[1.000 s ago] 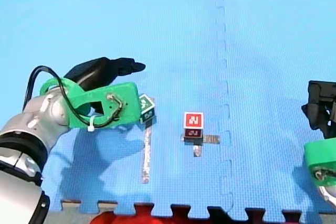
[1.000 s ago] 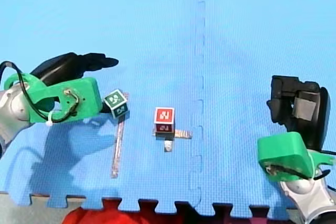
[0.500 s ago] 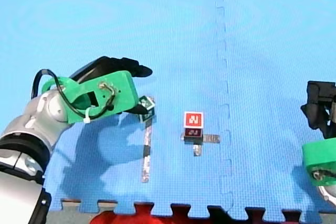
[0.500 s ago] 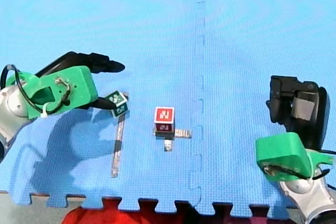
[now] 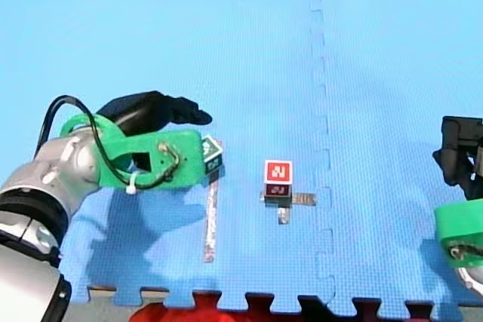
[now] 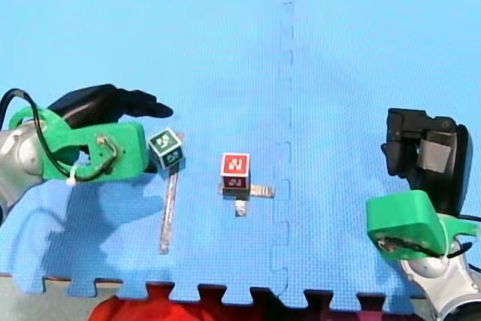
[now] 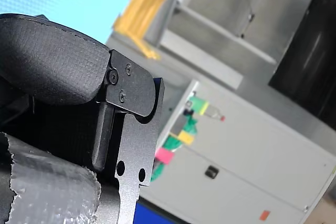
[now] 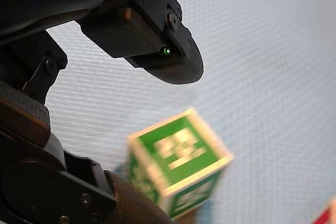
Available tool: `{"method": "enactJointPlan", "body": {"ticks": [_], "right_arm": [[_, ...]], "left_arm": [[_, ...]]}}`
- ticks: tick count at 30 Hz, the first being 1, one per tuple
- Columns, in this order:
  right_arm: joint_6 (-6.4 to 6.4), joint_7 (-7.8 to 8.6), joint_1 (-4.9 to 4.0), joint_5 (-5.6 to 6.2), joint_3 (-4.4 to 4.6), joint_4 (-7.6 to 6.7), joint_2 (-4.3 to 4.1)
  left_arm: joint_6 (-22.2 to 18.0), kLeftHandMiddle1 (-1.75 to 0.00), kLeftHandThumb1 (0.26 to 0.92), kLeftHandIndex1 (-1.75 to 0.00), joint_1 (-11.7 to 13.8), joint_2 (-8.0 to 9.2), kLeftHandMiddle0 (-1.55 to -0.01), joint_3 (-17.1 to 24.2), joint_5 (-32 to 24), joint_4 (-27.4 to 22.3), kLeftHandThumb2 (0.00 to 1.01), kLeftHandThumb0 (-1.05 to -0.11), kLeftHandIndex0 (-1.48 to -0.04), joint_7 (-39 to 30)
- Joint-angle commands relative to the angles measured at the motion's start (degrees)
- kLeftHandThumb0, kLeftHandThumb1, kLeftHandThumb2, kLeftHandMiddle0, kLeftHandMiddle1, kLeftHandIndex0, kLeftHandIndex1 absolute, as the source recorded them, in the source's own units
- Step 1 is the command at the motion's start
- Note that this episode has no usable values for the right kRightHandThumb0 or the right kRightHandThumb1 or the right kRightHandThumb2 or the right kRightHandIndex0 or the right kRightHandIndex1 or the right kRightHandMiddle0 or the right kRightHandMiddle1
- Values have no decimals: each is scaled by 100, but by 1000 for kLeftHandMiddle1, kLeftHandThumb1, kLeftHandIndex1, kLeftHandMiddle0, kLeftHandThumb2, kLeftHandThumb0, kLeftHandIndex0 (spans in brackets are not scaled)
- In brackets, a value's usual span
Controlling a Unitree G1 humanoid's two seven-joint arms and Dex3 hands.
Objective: Stack cube left
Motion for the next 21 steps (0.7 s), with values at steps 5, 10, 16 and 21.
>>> {"method": "enactJointPlan", "body": {"ticks": [5,10,16,21], "right_arm": [[-8,-9,41,22,-20,-65,-40],[-5,-9,53,25,-25,-86,-34],[14,-23,65,16,-25,-108,-28],[26,-35,83,8,-22,-128,-20]], "left_arm": [[-10,-1746,740,0,-68,20,-899,-75,7,18,6,-916,-501,71],[-13,-1746,749,0,-60,-26,-909,-48,-66,8,8,-941,-496,36],[-41,-1746,761,0,-39,-35,-919,-7,-165,3,10,-973,-485,3],[-59,-1746,766,-10,-24,-42,-926,36,-253,2,9,-987,-508,-38]]}}
